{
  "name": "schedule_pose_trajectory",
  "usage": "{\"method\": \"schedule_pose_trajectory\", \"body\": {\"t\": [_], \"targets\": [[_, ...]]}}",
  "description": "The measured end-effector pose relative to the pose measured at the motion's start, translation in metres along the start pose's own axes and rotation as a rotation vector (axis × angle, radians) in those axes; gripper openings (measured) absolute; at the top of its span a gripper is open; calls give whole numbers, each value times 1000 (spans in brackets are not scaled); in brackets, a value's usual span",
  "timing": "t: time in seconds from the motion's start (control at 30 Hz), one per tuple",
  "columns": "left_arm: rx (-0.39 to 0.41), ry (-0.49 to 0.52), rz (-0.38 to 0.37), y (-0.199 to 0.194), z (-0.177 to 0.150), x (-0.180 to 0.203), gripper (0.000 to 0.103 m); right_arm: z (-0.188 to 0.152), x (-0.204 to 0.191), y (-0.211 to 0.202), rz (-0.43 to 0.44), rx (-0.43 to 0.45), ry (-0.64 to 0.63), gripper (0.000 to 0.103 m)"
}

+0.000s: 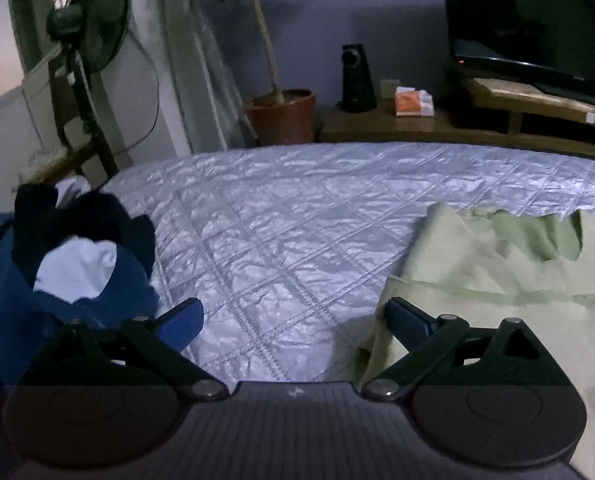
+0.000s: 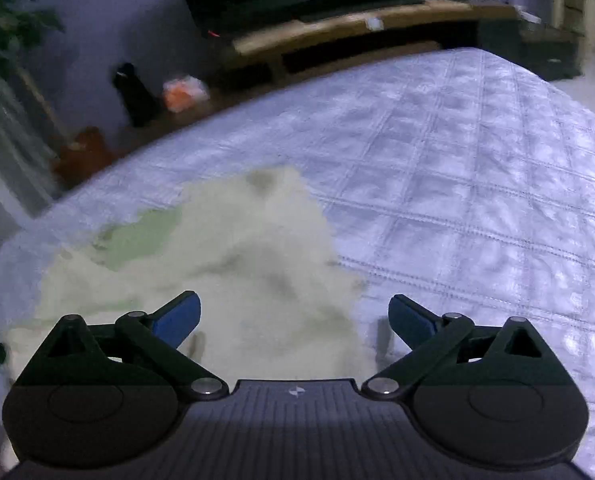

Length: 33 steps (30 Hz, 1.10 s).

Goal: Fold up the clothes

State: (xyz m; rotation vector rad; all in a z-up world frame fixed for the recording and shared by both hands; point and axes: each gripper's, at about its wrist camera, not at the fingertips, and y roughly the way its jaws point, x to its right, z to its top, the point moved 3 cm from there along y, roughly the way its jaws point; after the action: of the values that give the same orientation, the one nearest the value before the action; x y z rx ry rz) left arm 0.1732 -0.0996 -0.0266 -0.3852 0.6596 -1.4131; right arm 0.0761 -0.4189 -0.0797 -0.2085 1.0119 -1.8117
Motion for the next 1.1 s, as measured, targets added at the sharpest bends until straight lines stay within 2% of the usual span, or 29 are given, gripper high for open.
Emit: {"method": "schedule_pose_trajectory", "body": {"t": [0.1,0.17,0.23,0.33,0.37,0.47,0.6,0.7,0.8,0.9,1.0,1.1], "targets": [[-22,39,-50,3,-3,9,97,-8,-24,8,34,-45,-82,103],[-44,57,-73,8,-4,14,97,-12,-33,15,-7,-71,-122,103],[-61,56,-61,13,-5,10,98,-13,-36,20,-63,-72,-162,103],[-98,11,-11,17,-8,-6,98,-12,-26,23,-192,-68,-158,103],[-110,-16,-17,19,-8,-10,99,-12,-21,23,-212,-66,-140,103],[-126,-66,-22,21,-7,-19,100,-9,-8,21,-229,-65,-67,103],[-92,-15,-11,17,-4,-8,99,-10,-7,19,-228,-64,-51,103],[-138,-18,-75,19,-6,-3,100,-9,-6,17,-219,-62,-39,103],[-194,-53,-111,26,-9,-4,100,-9,-12,24,-239,-73,-89,103],[-196,-57,-110,24,-8,-5,102,-10,-16,22,-278,-51,-149,103],[-194,-40,-122,22,-9,-3,102,-7,-18,17,-354,-10,-197,103],[-196,-15,-108,18,-10,3,102,-5,-15,14,-337,-3,-184,103]]}}
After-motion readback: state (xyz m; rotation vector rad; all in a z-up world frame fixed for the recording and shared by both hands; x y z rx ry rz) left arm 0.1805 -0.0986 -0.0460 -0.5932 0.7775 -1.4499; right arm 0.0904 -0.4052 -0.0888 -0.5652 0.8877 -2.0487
